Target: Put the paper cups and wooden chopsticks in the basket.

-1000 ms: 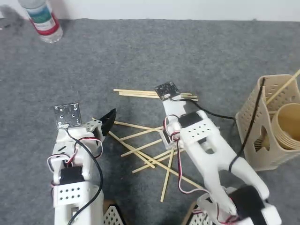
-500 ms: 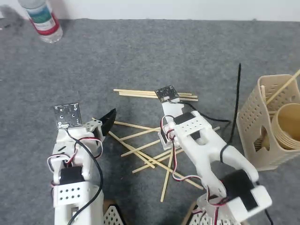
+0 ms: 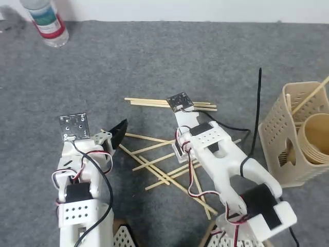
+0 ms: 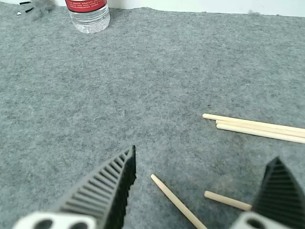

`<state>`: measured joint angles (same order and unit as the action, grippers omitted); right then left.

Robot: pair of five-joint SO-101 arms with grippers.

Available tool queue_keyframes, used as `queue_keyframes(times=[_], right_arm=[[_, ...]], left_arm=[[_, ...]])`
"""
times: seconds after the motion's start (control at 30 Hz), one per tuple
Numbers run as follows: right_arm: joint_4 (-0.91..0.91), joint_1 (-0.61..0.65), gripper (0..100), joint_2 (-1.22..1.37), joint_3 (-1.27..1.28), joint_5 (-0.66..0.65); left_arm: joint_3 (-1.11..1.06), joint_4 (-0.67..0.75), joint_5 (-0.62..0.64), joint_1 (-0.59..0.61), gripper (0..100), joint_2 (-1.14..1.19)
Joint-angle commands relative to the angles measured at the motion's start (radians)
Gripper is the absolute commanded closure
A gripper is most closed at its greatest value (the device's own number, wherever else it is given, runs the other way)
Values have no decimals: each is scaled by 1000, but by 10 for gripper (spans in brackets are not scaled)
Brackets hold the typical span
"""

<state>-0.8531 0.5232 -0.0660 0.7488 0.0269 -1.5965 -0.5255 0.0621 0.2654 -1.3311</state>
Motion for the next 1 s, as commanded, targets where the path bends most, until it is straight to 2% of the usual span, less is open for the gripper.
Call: queue_keyframes(times=[0.0,0.33,0.53,0.63,0.8,0.97], right_arm=[[7,4,991,-2,-48,-23],[2,-33,991,-41,-51,-28],[-151,-35,991,-318,-81,-38],[-211,-33,991,-498,-83,-178],[-265,-74,991,-800,-91,-551],[-254,-228,991,-1036,-203,-592]], left_arm=[[4,21,-15,-11,614,-11],[4,21,-15,-11,614,-11],[-4,43,-15,-11,614,-11],[-5,43,-15,-11,614,-11],[-5,43,-15,-11,614,-11],[-5,43,-15,-11,614,-11]])
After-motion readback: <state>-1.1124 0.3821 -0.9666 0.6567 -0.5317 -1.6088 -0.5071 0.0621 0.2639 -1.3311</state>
